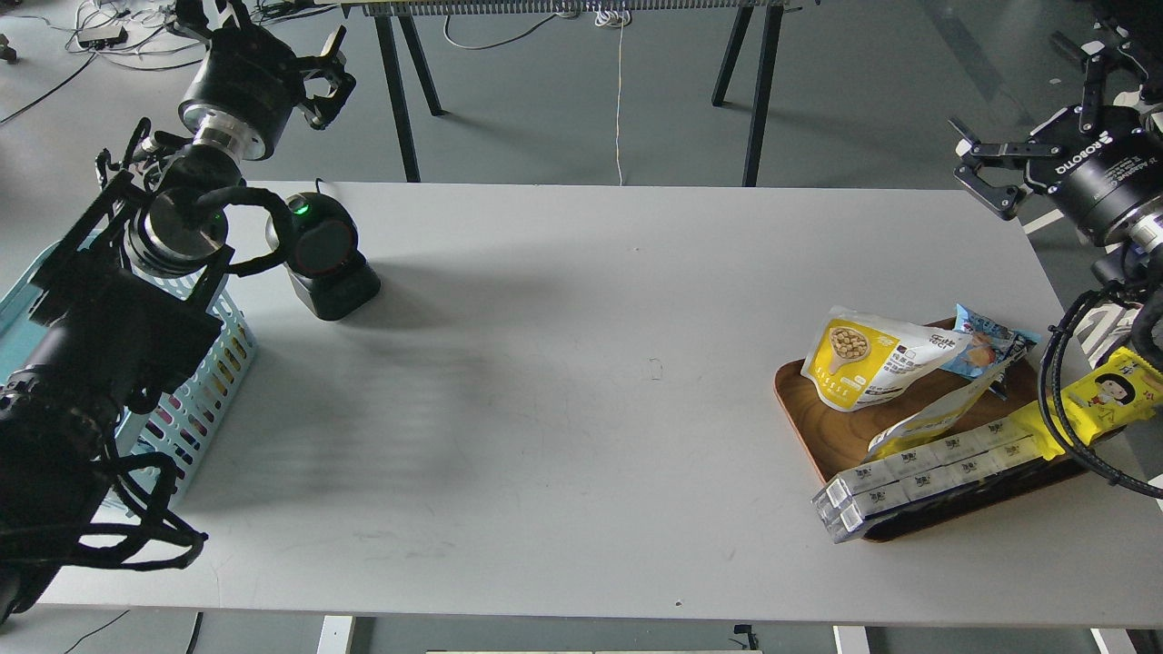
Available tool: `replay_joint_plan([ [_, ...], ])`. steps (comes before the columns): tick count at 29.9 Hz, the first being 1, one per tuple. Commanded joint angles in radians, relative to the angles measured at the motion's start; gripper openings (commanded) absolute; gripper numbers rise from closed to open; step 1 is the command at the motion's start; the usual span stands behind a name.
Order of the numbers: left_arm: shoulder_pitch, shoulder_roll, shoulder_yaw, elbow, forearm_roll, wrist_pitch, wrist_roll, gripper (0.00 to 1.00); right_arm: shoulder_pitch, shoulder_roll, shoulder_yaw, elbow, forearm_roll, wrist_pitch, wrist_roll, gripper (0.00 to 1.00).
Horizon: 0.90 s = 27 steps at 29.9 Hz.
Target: Scan snack and place in basket
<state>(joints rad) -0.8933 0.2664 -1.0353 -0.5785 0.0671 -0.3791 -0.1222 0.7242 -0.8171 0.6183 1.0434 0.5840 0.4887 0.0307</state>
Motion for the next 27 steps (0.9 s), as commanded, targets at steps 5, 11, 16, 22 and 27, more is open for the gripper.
replay_joint_plan([
  [5, 0.002, -0.001, 0.0, 0.0, 0.0, -0.007, -0.014, 1.0, 0.0, 0.0, -0.003, -0.002, -0.003, 0.0, 0.0, 1.0],
  [11, -0.001, 0.004, -0.002, 0.002, 0.0, -0.01, -0.013, 1.0, -0.006, -0.004, -0.003, 0.0, -0.006, -0.013, 0.0, 1.0],
  [16, -0.003, 0.007, -0.003, 0.002, 0.0, -0.012, -0.013, 1.0, -0.006, -0.013, -0.009, 0.004, -0.01, -0.03, -0.002, 1.0],
  [22, -0.006, 0.008, -0.002, 0.0, 0.0, -0.014, -0.011, 1.0, 0.0, -0.042, -0.014, 0.023, -0.012, -0.044, -0.002, 1.0],
  [27, -0.006, 0.024, -0.002, -0.007, -0.001, -0.015, -0.013, 1.0, 0.018, -0.112, -0.06, 0.079, -0.01, -0.059, -0.002, 1.0],
])
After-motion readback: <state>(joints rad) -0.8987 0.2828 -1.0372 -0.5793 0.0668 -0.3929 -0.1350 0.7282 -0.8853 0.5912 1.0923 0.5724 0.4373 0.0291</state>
